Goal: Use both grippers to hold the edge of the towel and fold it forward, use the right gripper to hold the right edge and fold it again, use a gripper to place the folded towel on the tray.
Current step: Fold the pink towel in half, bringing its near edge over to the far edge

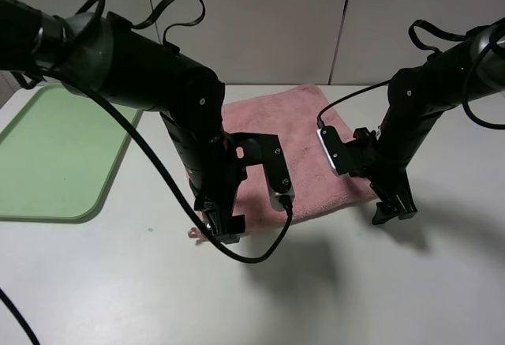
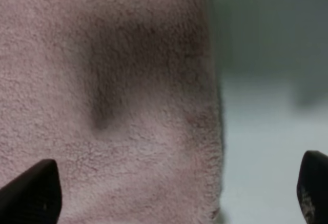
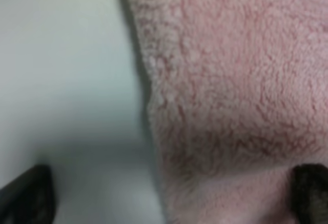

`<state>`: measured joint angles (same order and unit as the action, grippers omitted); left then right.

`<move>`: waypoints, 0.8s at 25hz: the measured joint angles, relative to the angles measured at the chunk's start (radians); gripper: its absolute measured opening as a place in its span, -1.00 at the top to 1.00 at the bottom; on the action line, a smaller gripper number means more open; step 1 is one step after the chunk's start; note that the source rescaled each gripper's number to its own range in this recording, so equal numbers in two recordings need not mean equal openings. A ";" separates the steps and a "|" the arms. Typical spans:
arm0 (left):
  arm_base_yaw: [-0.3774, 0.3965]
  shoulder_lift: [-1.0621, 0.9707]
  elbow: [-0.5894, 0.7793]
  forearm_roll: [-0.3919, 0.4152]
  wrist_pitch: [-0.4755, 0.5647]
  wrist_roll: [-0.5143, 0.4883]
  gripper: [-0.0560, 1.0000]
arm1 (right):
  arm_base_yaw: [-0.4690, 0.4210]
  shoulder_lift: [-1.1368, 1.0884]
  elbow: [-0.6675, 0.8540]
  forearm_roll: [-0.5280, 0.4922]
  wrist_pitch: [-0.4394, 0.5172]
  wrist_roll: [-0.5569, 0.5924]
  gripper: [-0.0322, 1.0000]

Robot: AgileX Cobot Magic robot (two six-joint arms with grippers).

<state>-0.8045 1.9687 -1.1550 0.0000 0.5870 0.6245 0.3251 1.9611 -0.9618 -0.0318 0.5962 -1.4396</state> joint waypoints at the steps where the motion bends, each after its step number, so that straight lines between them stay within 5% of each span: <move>1: 0.000 0.010 0.000 0.000 0.004 -0.004 -0.81 | 0.000 0.000 0.000 0.005 -0.001 -0.009 -1.00; 20: -0.010 0.110 -0.005 0.006 -0.009 -0.011 -0.76 | 0.000 0.000 0.000 0.042 -0.013 -0.031 -1.00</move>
<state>-0.8141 2.0789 -1.1600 0.0057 0.5782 0.6134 0.3251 1.9611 -0.9618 0.0099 0.5836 -1.4702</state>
